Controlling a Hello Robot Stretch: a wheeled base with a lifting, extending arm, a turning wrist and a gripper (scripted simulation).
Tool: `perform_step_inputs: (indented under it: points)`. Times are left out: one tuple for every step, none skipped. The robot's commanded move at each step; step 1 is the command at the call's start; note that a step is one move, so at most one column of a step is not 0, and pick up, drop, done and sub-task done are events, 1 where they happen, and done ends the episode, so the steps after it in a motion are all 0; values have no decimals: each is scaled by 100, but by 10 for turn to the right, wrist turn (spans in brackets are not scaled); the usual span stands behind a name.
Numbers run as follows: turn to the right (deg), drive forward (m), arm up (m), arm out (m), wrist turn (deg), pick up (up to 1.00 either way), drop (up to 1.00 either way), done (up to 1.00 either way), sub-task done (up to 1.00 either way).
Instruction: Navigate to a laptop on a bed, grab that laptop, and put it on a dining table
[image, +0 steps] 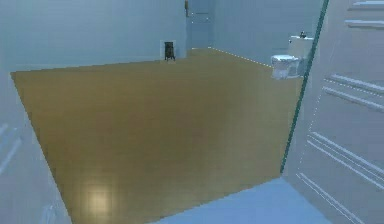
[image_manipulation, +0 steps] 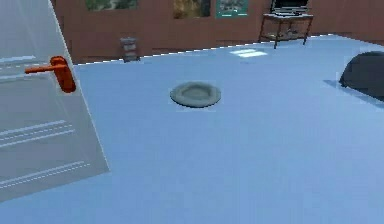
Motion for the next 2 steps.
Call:
perform_step_inputs:
  points:
    - [-120, 0, 0, 0, 0, 0, 0, 0, 0]
    - [0, 100, 0, 0, 0, 0, 0, 0, 0]
